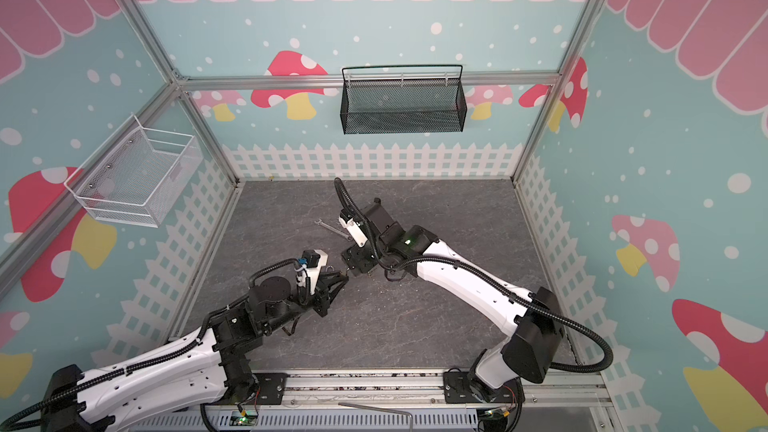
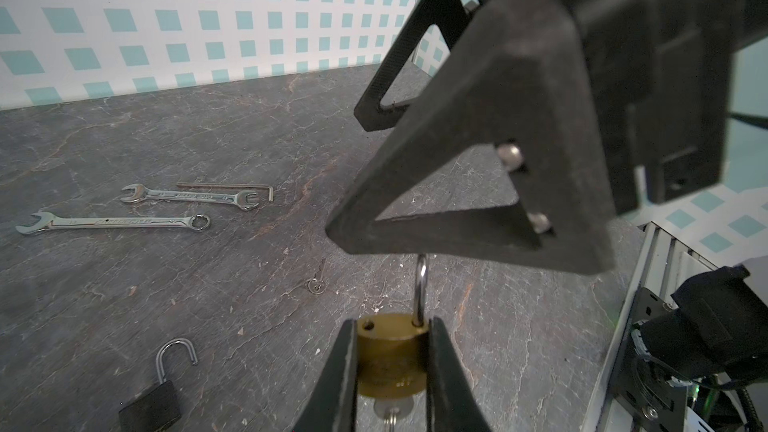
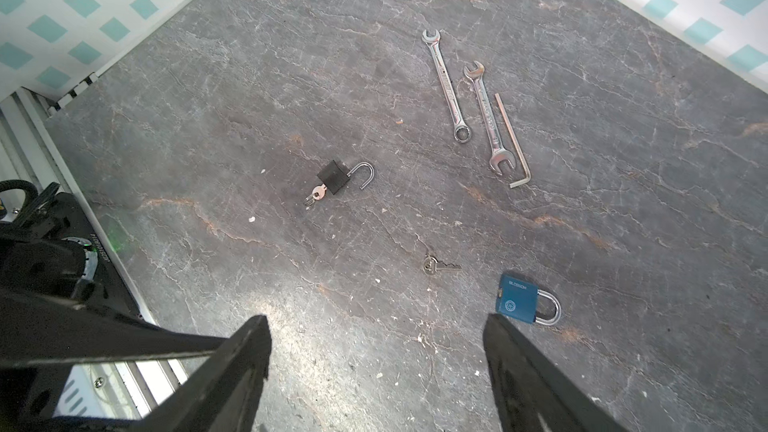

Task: Unlock with the key
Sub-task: 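Pull the brass padlock's shackle up with the right gripper while the left holds it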

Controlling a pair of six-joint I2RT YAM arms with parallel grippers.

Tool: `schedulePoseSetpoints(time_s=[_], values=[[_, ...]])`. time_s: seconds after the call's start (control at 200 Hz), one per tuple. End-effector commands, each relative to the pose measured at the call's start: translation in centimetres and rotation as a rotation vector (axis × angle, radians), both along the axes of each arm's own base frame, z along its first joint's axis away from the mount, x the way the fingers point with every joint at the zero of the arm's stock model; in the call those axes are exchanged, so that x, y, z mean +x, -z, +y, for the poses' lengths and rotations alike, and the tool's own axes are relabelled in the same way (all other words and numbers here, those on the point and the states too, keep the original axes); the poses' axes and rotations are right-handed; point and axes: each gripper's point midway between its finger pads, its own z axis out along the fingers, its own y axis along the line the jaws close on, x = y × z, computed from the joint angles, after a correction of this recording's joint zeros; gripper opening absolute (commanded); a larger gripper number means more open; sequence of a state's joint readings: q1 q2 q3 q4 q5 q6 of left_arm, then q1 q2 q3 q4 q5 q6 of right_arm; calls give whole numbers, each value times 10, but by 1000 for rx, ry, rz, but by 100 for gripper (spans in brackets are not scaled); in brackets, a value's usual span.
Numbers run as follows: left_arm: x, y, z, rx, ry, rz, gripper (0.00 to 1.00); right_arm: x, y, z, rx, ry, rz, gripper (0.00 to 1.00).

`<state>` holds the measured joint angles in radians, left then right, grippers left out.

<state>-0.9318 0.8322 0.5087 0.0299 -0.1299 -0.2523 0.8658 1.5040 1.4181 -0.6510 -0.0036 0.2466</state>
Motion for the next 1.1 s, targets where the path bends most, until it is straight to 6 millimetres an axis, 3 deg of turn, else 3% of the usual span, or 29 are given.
schedulePoseSetpoints(time_s=[0.0, 0.43, 0.61, 0.765, 0.89, 1.096], values=[[1, -16, 1, -23, -5, -51, 0, 0, 0, -12, -49, 2, -5, 84], [14, 0, 14, 16, -119, 9, 0, -9, -7, -32, 20, 35, 14, 86], [11, 1, 4, 13, -73, 20, 0, -4, 0, -35, 51, 43, 35, 86], [8, -3, -3, -21, -30, 2, 0, 8, 7, -35, 33, 54, 28, 87], [6, -7, -5, -38, -14, -8, 0, 6, 16, -27, 28, 11, 51, 87], [8, -8, -3, -36, -31, -16, 0, -2, 14, -21, 59, -51, 57, 87]])
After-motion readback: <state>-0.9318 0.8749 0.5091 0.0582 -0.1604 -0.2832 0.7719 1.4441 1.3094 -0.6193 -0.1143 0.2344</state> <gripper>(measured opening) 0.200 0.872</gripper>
